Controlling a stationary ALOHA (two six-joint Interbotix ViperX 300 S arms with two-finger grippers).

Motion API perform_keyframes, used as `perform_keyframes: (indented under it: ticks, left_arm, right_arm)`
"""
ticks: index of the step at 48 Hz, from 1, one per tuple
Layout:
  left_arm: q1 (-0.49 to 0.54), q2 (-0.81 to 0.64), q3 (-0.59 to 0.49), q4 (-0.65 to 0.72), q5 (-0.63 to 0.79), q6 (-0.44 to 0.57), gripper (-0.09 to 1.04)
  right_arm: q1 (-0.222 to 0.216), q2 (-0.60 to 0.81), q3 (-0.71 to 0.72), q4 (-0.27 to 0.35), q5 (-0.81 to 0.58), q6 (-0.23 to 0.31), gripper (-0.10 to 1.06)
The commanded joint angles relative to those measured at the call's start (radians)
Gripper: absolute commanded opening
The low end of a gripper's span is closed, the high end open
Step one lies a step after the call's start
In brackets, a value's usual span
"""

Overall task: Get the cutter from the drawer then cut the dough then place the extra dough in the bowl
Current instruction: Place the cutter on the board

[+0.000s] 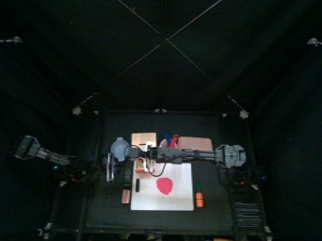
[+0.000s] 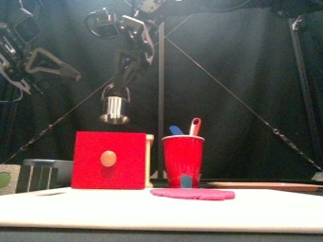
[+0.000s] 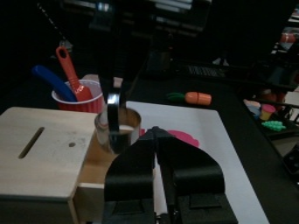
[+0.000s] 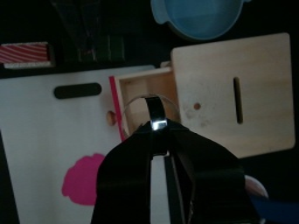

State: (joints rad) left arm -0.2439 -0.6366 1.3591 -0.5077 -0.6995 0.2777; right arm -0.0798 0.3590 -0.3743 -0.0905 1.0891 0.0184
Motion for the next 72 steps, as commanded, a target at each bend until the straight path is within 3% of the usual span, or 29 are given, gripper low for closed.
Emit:
perform_keyframes:
  ticks: [1,14,22,29,44,57,72]
  left_arm:
    - [0.000,0.002,-0.012,-0.011,0.005,0.000,0.37]
    - [0.008,0.002,-0.015,-0.011,0.006,0.002,0.37]
    - [0.023,0.002,-0.020,-0.011,0.006,0.003,0.37]
    - [0.048,0.002,-0.028,-0.011,0.006,0.002,0.37]
    - [0.103,0.002,-0.044,-0.009,0.008,0.005,0.37]
    - [0.141,0.002,-0.049,-0.011,0.006,0.003,0.37]
    - [0.143,0.002,-0.051,-0.021,0.006,0.002,0.37]
  right_arm:
    - [0.014,-0.087,0.025,0.000,0.020,0.005,0.49]
    - [0.081,-0.233,0.272,-0.014,0.009,0.041,0.49]
    - [0.110,-0.321,0.431,-0.055,-0.012,0.175,0.49]
    - [0.153,-0.388,0.600,-0.112,-0.031,0.250,0.49]
    - [0.252,-0.488,0.876,-0.126,-0.287,0.413,0.49]
    - [0.299,-0.506,0.996,-0.181,-0.370,0.463,0.49]
    - [0.302,-0.506,1.031,-0.258,-0.396,0.531,0.51]
